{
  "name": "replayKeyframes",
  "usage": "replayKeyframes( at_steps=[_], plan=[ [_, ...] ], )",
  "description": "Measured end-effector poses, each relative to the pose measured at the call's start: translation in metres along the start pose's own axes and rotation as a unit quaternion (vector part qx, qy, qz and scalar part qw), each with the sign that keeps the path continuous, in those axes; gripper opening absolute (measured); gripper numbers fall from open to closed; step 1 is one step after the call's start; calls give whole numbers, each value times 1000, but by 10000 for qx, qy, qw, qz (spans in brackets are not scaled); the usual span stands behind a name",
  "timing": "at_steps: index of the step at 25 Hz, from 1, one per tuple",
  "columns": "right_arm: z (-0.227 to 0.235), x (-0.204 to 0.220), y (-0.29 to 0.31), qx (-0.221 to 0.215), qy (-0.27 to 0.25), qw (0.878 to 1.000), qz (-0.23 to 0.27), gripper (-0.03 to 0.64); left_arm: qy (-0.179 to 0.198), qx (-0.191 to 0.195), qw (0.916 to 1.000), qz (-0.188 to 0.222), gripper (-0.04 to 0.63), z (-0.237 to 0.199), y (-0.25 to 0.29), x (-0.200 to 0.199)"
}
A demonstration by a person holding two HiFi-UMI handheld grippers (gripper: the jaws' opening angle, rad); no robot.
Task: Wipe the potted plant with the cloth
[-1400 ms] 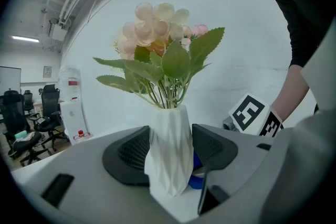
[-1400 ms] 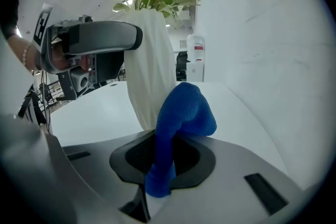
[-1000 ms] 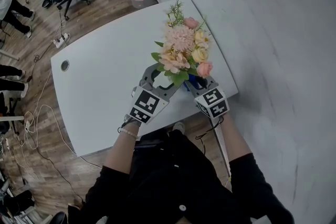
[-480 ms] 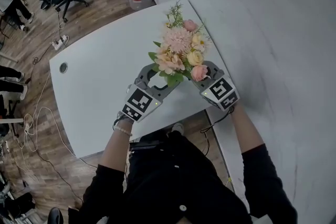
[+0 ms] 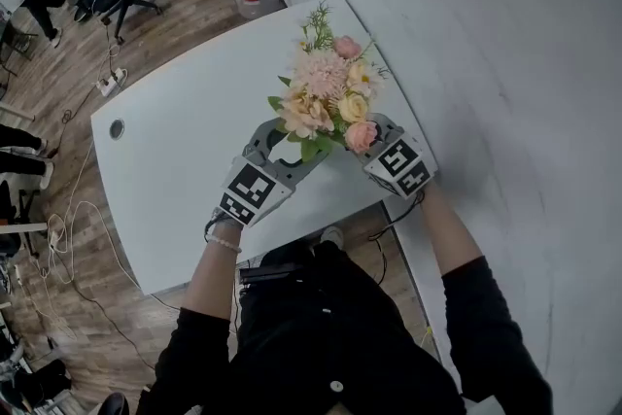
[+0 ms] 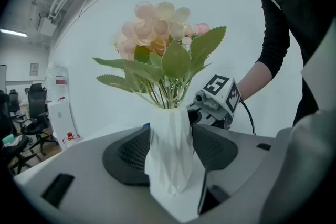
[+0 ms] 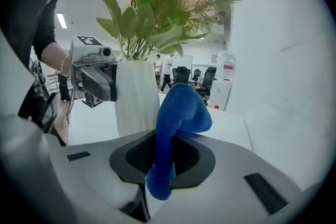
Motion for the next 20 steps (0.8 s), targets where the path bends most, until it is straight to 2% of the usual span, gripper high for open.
replayKeyframes(
  at_steps=[6, 9, 16, 20],
  plan=[
    [-21, 39, 12, 196, 532, 9973, -471, 84, -46, -29, 10000, 5, 265, 0, -4, -3],
    [-27, 53, 18, 389, 837, 9942, -550, 84, -64, -67, 10000, -10, 265, -3, -1, -1],
    [-36, 68, 18, 894, 1371, 9834, -780, 84, -208, -366, 9991, 13, 265, -5, 2, 0],
    [-46, 76, 15, 1083, 1855, 9713, -1019, 84, -318, -628, 9975, 24, 264, -3, 7, 1]
  ],
)
Point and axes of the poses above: the fingertips, and each gripper's own axes: y forward along the fingers, z to its right, x out of its underside, the point moved 1 cm from there along -y, backward along the fingers, and after that the axes turned 13 degrees about x, right-handed, at the moved point
